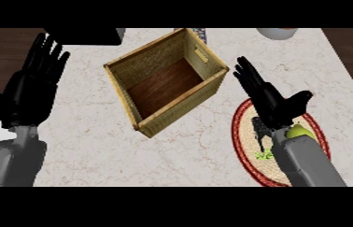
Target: Pick the pear from the placemat and place it in the basket
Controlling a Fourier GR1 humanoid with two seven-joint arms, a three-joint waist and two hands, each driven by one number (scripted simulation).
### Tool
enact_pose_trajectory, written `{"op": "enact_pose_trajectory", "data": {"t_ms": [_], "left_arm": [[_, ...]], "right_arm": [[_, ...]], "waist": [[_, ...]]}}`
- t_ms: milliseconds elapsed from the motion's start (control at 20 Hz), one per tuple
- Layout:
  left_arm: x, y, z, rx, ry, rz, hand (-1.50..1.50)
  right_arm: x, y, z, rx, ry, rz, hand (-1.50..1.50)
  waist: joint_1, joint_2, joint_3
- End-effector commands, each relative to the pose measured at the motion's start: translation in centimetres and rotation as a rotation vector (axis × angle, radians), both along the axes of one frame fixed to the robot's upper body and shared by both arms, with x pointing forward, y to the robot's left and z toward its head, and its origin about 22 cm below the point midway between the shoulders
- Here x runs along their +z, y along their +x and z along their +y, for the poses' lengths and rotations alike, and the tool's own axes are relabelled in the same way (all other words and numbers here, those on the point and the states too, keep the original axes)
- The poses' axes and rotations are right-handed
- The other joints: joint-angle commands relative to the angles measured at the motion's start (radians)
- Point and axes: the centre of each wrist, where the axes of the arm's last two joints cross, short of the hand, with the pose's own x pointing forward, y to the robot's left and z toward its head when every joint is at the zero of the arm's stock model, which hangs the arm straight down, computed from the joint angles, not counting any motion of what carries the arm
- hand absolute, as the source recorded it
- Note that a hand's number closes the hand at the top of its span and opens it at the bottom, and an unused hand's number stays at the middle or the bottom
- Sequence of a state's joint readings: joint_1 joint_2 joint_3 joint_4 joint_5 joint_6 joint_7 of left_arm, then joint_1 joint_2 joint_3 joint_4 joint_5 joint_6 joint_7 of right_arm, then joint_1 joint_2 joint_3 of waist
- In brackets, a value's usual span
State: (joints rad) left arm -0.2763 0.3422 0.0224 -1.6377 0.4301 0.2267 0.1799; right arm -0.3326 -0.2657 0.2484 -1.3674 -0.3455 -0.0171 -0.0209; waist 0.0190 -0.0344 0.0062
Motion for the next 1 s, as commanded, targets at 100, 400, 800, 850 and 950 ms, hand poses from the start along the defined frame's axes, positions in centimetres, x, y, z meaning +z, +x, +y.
{"op": "enact_pose_trajectory", "data": {"t_ms": [100, 400, 800, 850, 950], "left_arm": [[-1.3, -1.3, 2.6, 0.094, 0.177, 0.049, 0.00], [-5.7, -1.9, 2.9, 0.092, 0.304, 0.178, 0.00], [-6.0, -1.3, 2.3, 0.082, 0.319, 0.176, 0.00], [-5.4, -0.6, 1.5, 0.085, 0.330, 0.167, 0.00], [-5.3, -1.2, 1.8, 0.085, 0.336, 0.184, 0.00]], "right_arm": [[-0.5, -1.0, -11.6, -0.408, -0.217, 0.183, 1.50], [-0.8, -1.7, -18.3, -0.823, -0.325, 0.100, 1.50], [0.6, -0.5, -21.8, -1.252, -0.788, 0.363, -1.50], [3.0, 1.0, -21.9, -1.287, -0.800, 0.379, -1.50], [5.7, 1.4, -22.8, -1.229, -0.892, 0.518, -1.50]], "waist": [[-0.040, 0.034, -0.007], [-0.024, 0.044, -0.006], [0.002, 0.042, -0.013], [0.006, 0.042, -0.014], [0.003, 0.033, -0.013]]}}
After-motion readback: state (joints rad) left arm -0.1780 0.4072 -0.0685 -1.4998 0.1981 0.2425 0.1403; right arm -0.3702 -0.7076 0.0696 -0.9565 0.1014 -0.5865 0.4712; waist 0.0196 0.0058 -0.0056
